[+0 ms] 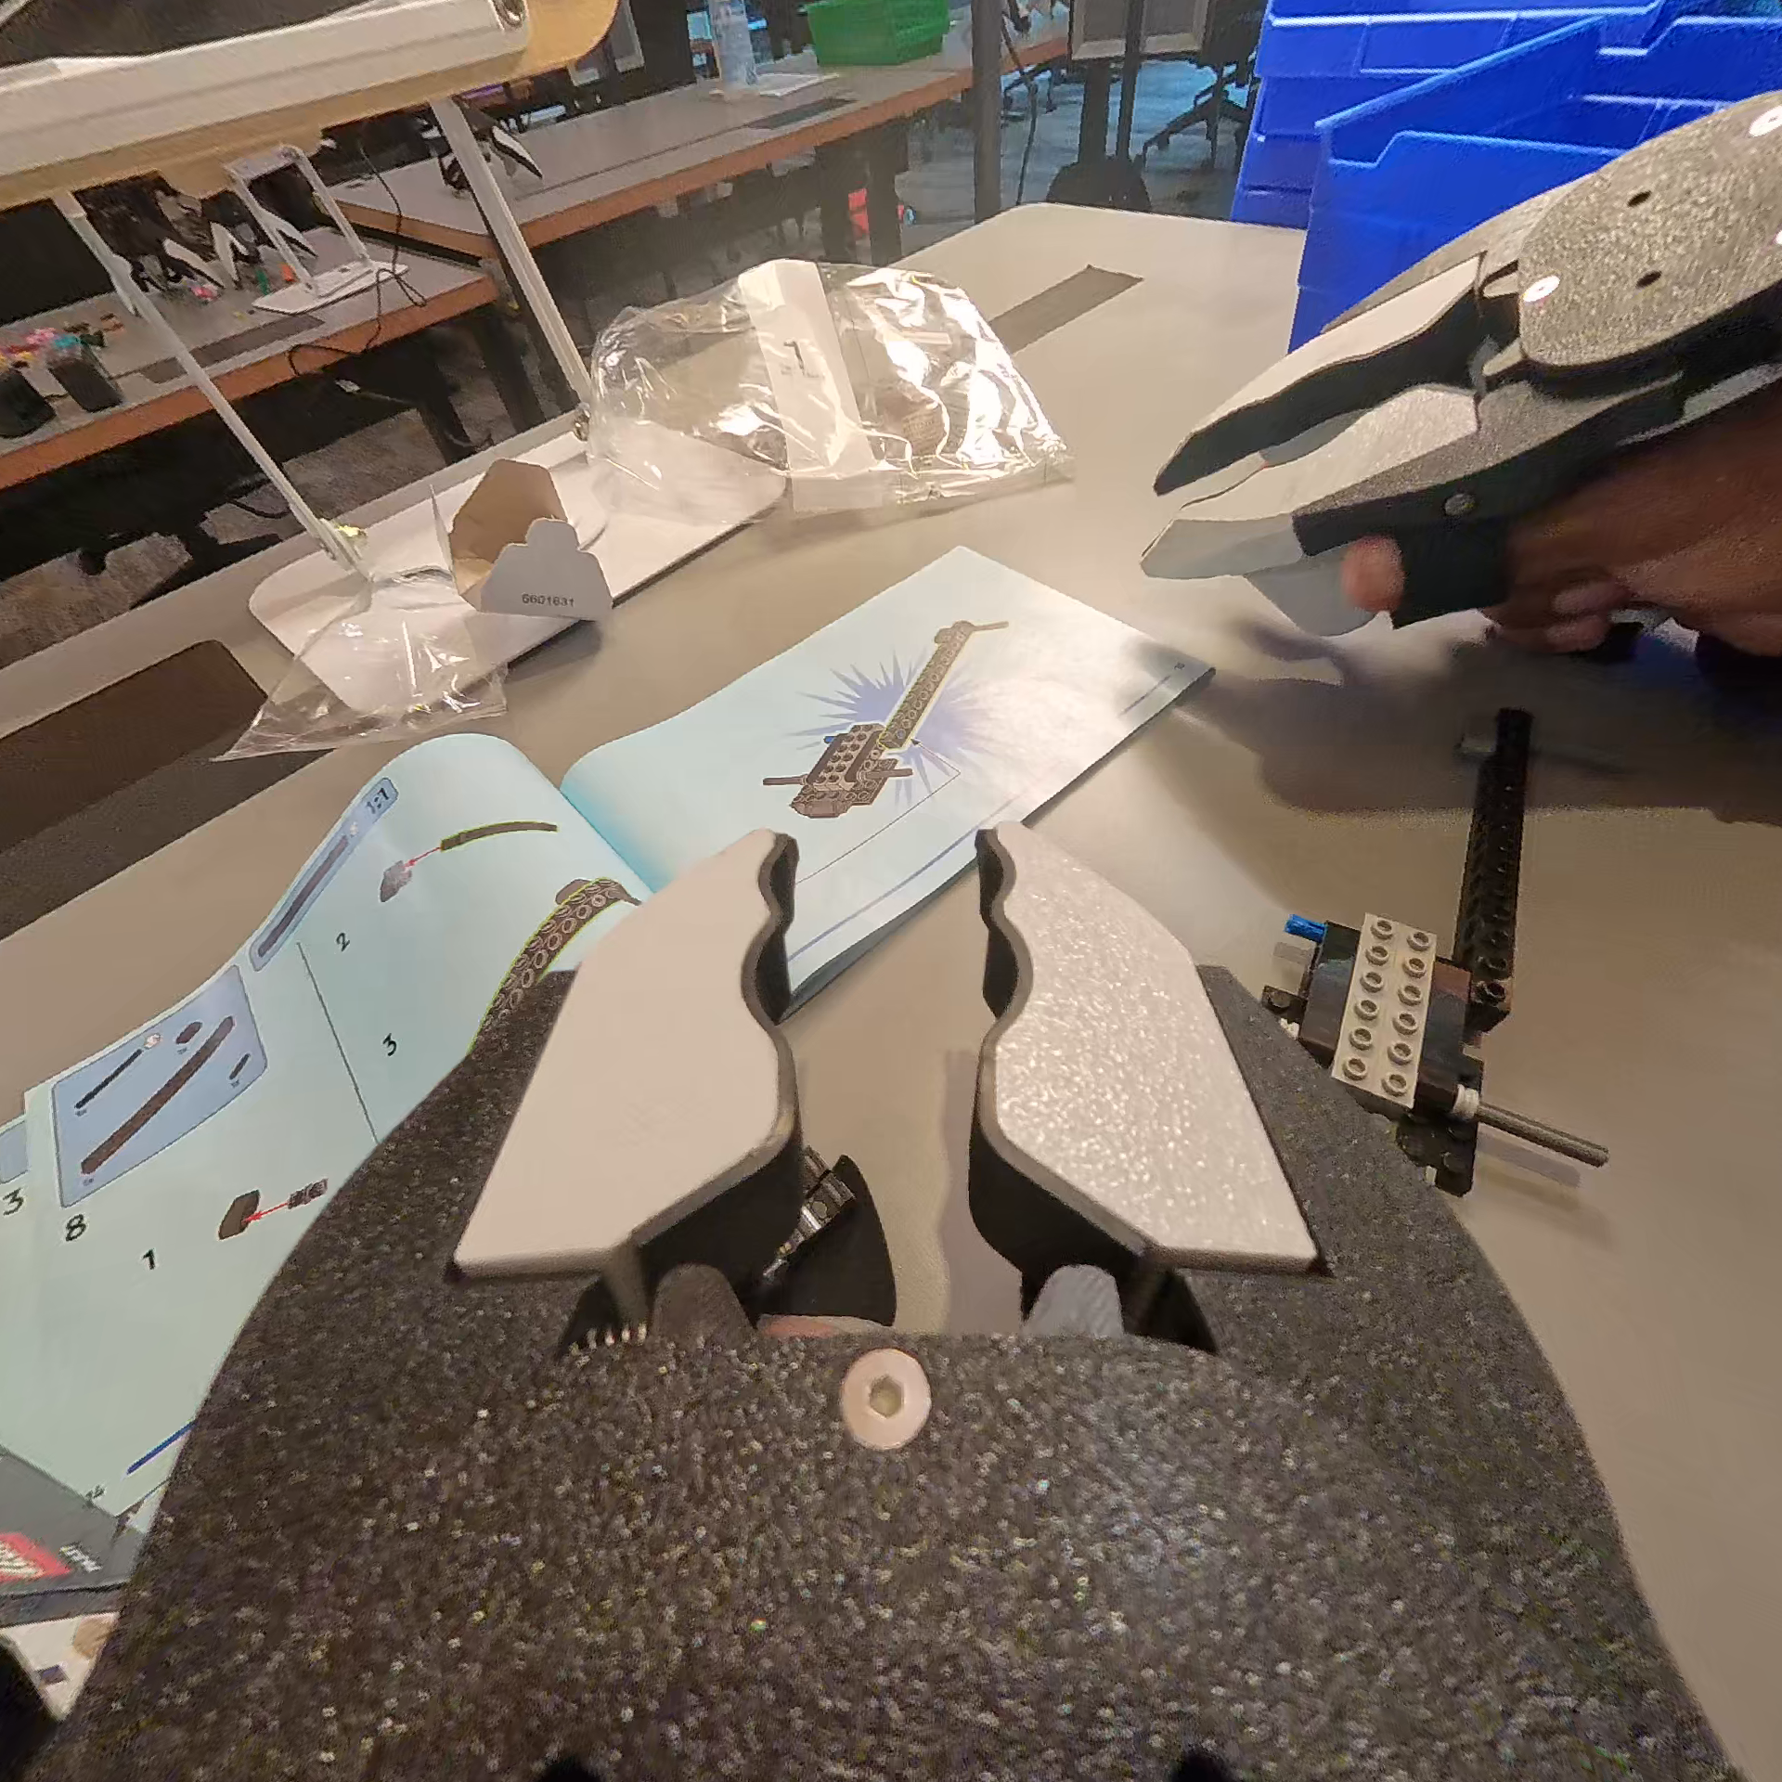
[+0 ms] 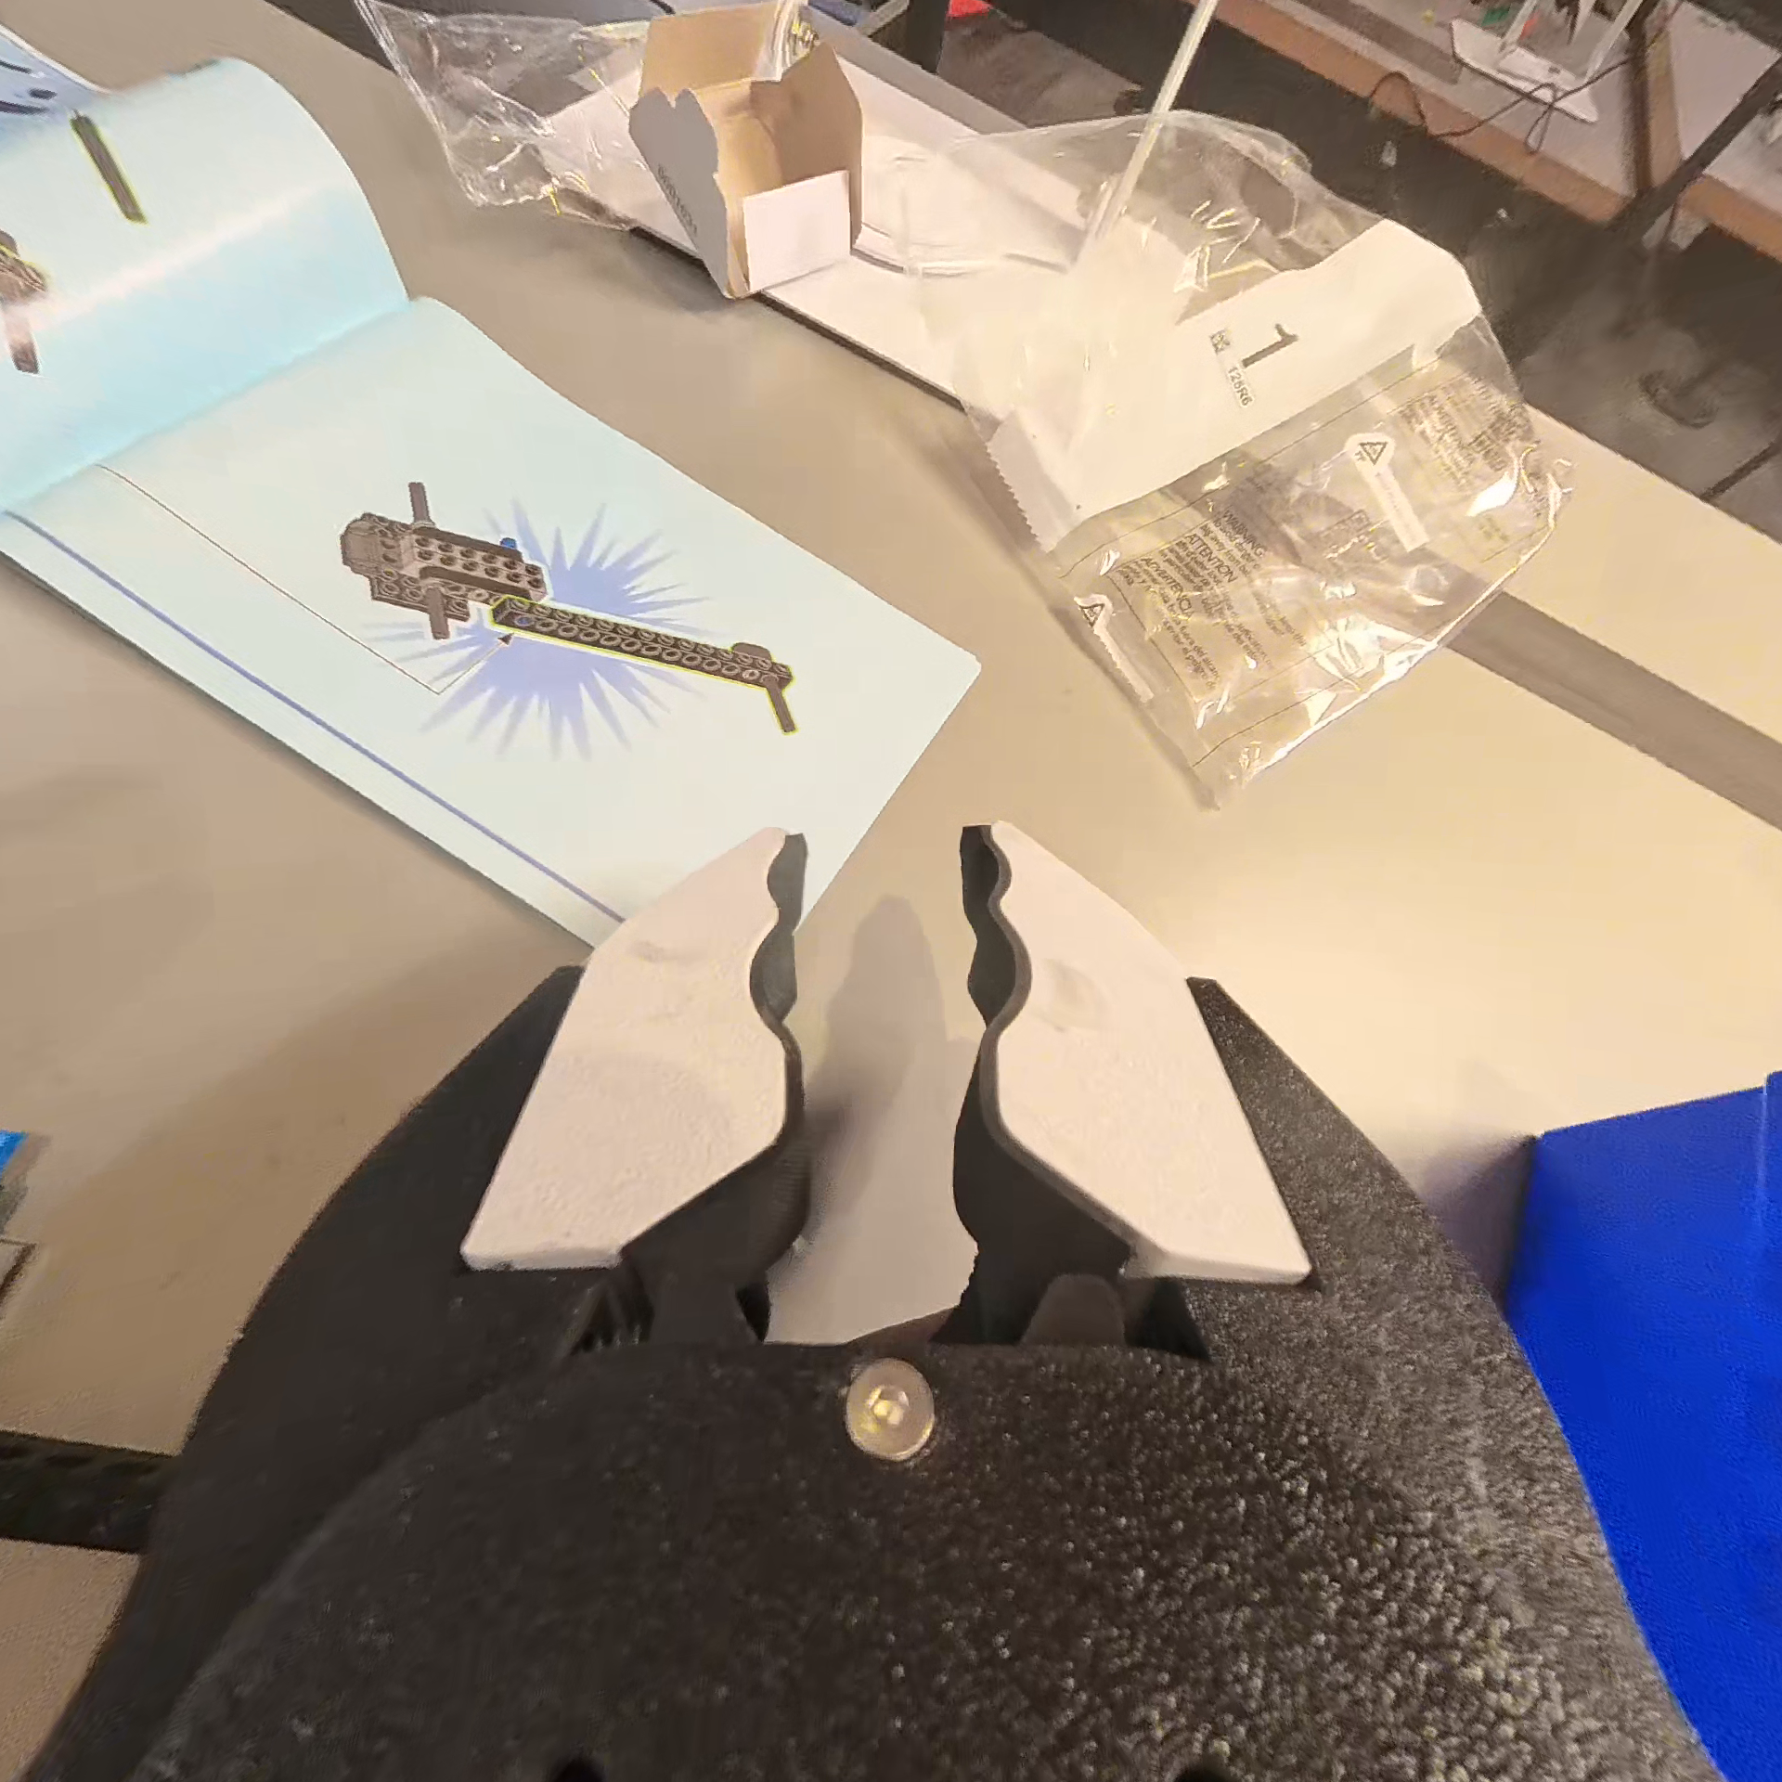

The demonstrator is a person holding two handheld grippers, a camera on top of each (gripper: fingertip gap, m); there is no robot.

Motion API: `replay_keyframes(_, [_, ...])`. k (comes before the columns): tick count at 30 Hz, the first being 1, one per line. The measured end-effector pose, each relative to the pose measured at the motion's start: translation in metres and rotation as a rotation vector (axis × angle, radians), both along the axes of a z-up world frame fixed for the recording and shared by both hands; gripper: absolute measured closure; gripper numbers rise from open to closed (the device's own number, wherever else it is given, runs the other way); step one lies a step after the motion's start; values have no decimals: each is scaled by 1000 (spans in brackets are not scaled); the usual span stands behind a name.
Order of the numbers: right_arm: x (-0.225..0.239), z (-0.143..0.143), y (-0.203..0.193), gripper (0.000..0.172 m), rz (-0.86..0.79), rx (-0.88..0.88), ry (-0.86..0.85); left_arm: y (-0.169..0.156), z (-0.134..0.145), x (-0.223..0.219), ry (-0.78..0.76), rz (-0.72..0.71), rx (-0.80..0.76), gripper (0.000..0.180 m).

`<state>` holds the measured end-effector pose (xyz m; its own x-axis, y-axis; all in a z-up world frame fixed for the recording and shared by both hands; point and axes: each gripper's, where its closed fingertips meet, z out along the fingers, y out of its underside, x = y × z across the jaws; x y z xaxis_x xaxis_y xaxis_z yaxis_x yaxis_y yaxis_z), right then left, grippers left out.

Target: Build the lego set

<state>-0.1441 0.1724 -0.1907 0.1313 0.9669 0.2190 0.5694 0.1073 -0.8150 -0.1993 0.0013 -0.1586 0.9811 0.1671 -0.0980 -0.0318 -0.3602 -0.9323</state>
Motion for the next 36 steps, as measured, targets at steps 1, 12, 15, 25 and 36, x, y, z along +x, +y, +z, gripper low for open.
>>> replay_keyframes(1, [0, 0, 0, 139, 3, -6, -1, 0, -1, 1, -4, -8, -8, 143])
replay_keyframes(12, [2, 1, 2, 138, -10, 34, 3, 2, -11, 13, 41, -52, -81, 143])
replay_keyframes(15, [3, 4, 5, 136, -25, 43, 20, 2, -12, 13, 71, -39, -92, 141])
replay_keyframes(25, [3, 6, 9, 134, -41, 7, 39, 3, -14, 9, 89, -22, -106, 136])
replay_keyframes(36, [2, 42, 5, 136, -29, -92, 307, 0, -8, 8, 62, -31, -61, 131])
